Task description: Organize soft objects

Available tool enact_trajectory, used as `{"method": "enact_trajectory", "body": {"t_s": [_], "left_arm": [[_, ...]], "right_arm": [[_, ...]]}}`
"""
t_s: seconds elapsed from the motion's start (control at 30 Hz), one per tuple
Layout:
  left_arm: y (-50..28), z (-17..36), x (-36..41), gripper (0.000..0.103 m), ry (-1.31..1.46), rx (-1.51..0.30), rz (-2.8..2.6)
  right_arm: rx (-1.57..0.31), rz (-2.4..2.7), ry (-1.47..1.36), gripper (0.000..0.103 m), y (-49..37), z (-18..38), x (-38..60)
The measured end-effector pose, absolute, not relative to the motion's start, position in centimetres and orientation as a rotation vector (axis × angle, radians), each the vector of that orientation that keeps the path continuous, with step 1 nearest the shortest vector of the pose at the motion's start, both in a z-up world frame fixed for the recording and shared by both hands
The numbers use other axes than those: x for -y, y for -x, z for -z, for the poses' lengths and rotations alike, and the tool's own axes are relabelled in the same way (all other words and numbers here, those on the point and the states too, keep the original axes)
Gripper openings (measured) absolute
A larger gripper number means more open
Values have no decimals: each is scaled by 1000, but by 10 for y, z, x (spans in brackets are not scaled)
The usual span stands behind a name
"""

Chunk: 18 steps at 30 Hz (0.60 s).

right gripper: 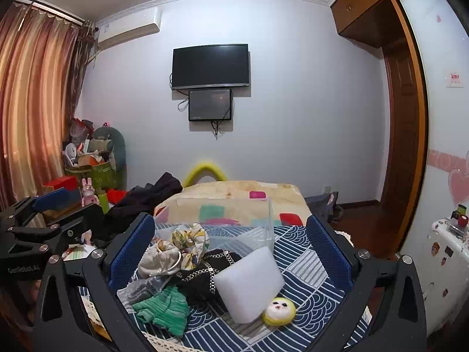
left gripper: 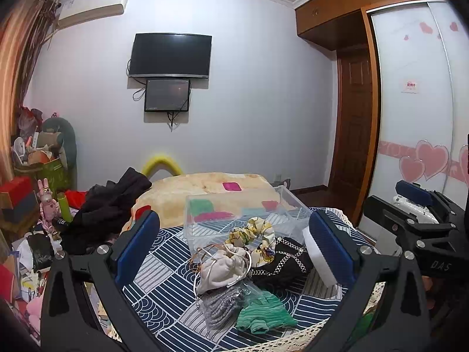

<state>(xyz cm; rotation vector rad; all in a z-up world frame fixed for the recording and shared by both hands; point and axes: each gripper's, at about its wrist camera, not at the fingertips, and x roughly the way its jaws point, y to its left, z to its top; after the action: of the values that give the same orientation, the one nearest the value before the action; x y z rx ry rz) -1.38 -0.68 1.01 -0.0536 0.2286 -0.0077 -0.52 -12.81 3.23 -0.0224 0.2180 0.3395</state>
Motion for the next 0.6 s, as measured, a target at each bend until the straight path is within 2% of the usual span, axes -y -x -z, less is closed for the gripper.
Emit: {"method": "enact_trajectory", "body": {"t_s": [0.6], "left_arm": [[17,-12,9,103,55,-216,9]], "right_arm": [[-208,-335,16,103,6,-33,129]]}}
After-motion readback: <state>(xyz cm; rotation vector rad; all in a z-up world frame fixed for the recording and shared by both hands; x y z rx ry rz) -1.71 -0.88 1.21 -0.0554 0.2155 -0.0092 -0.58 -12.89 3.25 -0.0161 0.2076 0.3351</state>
